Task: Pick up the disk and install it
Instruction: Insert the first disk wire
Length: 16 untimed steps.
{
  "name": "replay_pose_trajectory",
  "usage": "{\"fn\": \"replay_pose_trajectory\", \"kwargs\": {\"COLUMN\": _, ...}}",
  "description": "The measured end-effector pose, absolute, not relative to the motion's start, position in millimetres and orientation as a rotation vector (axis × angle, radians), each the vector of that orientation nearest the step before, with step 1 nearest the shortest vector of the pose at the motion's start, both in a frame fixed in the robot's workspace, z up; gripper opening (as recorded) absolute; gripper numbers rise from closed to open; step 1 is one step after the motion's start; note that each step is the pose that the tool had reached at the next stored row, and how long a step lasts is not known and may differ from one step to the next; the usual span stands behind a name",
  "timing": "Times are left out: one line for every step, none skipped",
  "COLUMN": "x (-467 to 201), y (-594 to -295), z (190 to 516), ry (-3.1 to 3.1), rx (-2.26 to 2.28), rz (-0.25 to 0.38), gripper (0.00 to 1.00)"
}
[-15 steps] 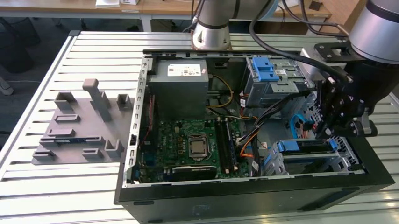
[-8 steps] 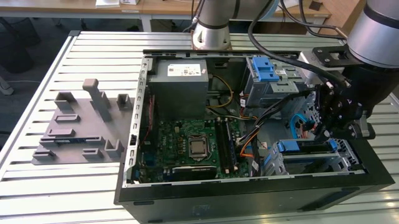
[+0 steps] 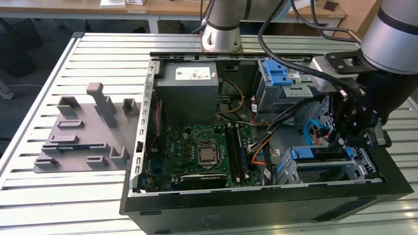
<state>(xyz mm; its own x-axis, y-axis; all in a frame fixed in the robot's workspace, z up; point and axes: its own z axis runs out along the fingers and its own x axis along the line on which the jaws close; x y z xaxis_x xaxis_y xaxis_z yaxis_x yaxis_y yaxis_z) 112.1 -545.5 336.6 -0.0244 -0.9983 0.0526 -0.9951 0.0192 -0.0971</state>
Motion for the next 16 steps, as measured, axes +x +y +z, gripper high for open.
{"fn": "replay_pose_trajectory", "kwargs": {"x": 111.9, "y": -545.8, "z": 336.3, "ry": 2.213, "rx": -2.18, "rz": -0.166, "gripper": 0.16}}
{"fn": "replay_pose_trajectory", "kwargs": {"x": 112.0, "y": -546.1, "z": 336.0, "ry": 2.206, "rx": -2.185, "rz": -0.166, "gripper": 0.16}}
{"fn": "replay_pose_trajectory", "kwargs": {"x": 111.9, "y": -546.5, "z": 335.7, "ry": 2.203, "rx": -2.187, "rz": -0.166, "gripper": 0.16}}
{"fn": "replay_pose_trajectory", "kwargs": {"x": 111.8, "y": -547.1, "z": 335.4, "ry": 2.201, "rx": -2.186, "rz": -0.165, "gripper": 0.16}}
{"fn": "replay_pose_trajectory", "kwargs": {"x": 111.6, "y": -547.6, "z": 335.2, "ry": 2.2, "rx": -2.185, "rz": -0.164, "gripper": 0.16}}
{"fn": "replay_pose_trajectory", "kwargs": {"x": 111.5, "y": -548.0, "z": 335.0, "ry": 2.199, "rx": -2.184, "rz": -0.162, "gripper": 0.16}}
{"fn": "replay_pose_trajectory", "kwargs": {"x": 111.4, "y": -548.3, "z": 334.9, "ry": 2.198, "rx": -2.183, "rz": -0.16, "gripper": 0.16}}
{"fn": "replay_pose_trajectory", "kwargs": {"x": 111.3, "y": -548.5, "z": 334.8, "ry": 2.197, "rx": -2.182, "rz": -0.158, "gripper": 0.16}}
{"fn": "replay_pose_trajectory", "kwargs": {"x": 111.2, "y": -548.5, "z": 334.6, "ry": 2.196, "rx": -2.181, "rz": -0.156, "gripper": 0.16}}
{"fn": "replay_pose_trajectory", "kwargs": {"x": 111.0, "y": -548.5, "z": 334.5, "ry": 2.195, "rx": -2.18, "rz": -0.155, "gripper": 0.16}}
{"fn": "replay_pose_trajectory", "kwargs": {"x": 110.9, "y": -548.6, "z": 334.3, "ry": 2.194, "rx": -2.178, "rz": -0.154, "gripper": 0.16}}
{"fn": "replay_pose_trajectory", "kwargs": {"x": 110.8, "y": -548.7, "z": 334.1, "ry": 2.193, "rx": -2.177, "rz": -0.152, "gripper": 0.16}}
{"fn": "replay_pose_trajectory", "kwargs": {"x": 110.7, "y": -548.9, "z": 334.0, "ry": 2.192, "rx": -2.176, "rz": -0.15, "gripper": 0.16}}
{"fn": "replay_pose_trajectory", "kwargs": {"x": 110.6, "y": -549.1, "z": 333.8, "ry": 2.191, "rx": -2.175, "rz": -0.148, "gripper": 0.16}}
{"fn": "replay_pose_trajectory", "kwargs": {"x": 110.5, "y": -549.3, "z": 333.6, "ry": 2.19, "rx": -2.174, "rz": -0.145, "gripper": 0.16}}
{"fn": "replay_pose_trajectory", "kwargs": {"x": 110.5, "y": -549.5, "z": 333.5, "ry": 2.19, "rx": -2.173, "rz": -0.143, "gripper": 0.16}}
